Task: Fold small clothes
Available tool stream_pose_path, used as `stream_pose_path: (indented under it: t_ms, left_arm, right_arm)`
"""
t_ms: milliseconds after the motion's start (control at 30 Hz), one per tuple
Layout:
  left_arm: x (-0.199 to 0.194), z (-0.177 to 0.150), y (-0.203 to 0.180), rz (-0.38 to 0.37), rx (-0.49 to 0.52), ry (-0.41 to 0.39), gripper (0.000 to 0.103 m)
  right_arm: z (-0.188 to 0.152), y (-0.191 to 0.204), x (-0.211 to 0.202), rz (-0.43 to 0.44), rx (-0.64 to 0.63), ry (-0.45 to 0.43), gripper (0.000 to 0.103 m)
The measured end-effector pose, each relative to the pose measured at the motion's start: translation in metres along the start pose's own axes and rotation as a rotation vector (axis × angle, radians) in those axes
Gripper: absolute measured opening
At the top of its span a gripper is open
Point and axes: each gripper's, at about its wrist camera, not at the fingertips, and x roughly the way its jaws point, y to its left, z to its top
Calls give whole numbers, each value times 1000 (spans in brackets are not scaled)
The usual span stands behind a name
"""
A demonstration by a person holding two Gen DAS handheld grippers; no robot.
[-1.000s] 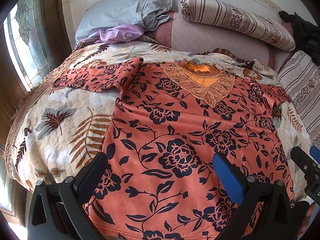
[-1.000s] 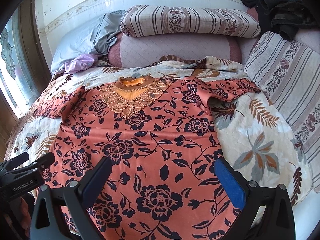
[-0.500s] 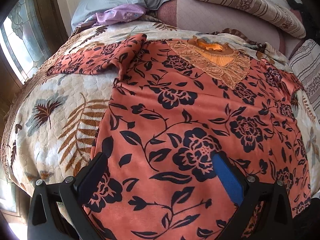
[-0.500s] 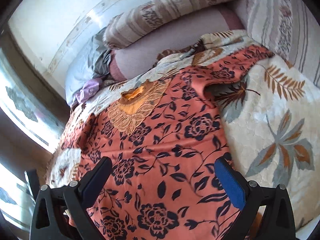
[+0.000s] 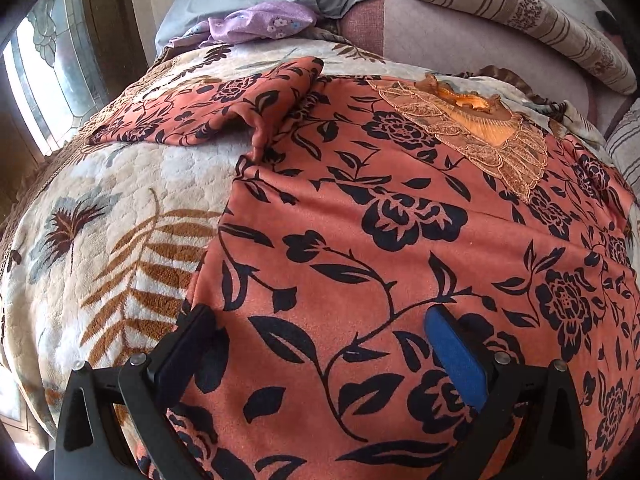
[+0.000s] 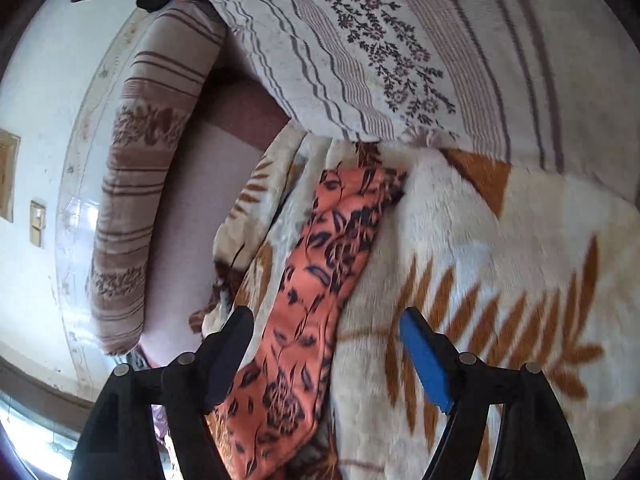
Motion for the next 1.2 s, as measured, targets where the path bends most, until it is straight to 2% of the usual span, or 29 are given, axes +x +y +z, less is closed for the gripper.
stream_pose_path:
  t_ms: [100, 200, 233, 300, 333, 433, 567, 667, 733, 833, 900, 933, 967, 1033, 1067, 1200]
  left_arm:
    - [1, -3, 1, -6, -11, -26, 103]
    - [4, -1, 5, -34, -23, -13, 103]
    - [5, 0, 6, -40, -25, -12, 103]
    - [6, 1, 5, -37, -18, -11, 103]
    - [6, 1, 4, -36, -14, -11, 103]
    - [5, 1, 7, -58, -14, -15, 103]
    - [0, 0, 15, -112, -28, -32, 103]
    - [-5, 0, 24, -177, -62, -41, 103]
    - [-8, 0, 33, -224, -102, -48, 103]
    - [-11, 0, 43, -278, -146, -56, 103]
    - [-14, -1, 46, -300, -149, -54, 103]
    - [-15, -2, 48, -308, -148, -53, 103]
    - [-17, -3, 50, -312, -149, -54, 103]
    - [-19, -3, 51, -317, -162, -56, 103]
    - [-20, -2, 52, -318, -172, -59, 103]
    - [-25, 1, 51, -310, -179, -88, 103]
  right_arm:
    - [21, 6, 32, -36, -15, -8, 66]
    - [29, 7, 63, -141, -39, 45, 44]
    - [29, 8, 67, -166, -45, 47, 32]
    - [29, 19, 64, -192, -87, 36, 21]
    - [25, 29, 60, -190, -122, 30, 13]
    - [13, 86, 33, -129, -276, 6, 10]
    - [-31, 203, -12, 57, -492, -21, 8]
    - [-95, 289, -42, 236, -619, -4, 8]
    - [-148, 331, -63, 344, -686, 30, 8]
    - [-219, 357, -54, 442, -687, 102, 12]
    - [-249, 345, -31, 401, -647, 156, 42]
    - [-257, 328, -21, 373, -605, 170, 85]
    - [-257, 307, -11, 343, -558, 176, 91]
    - [-241, 255, 7, 263, -459, 209, 91]
    - [-225, 227, 10, 233, -409, 196, 91]
    - [-132, 106, -5, 84, -164, 45, 90]
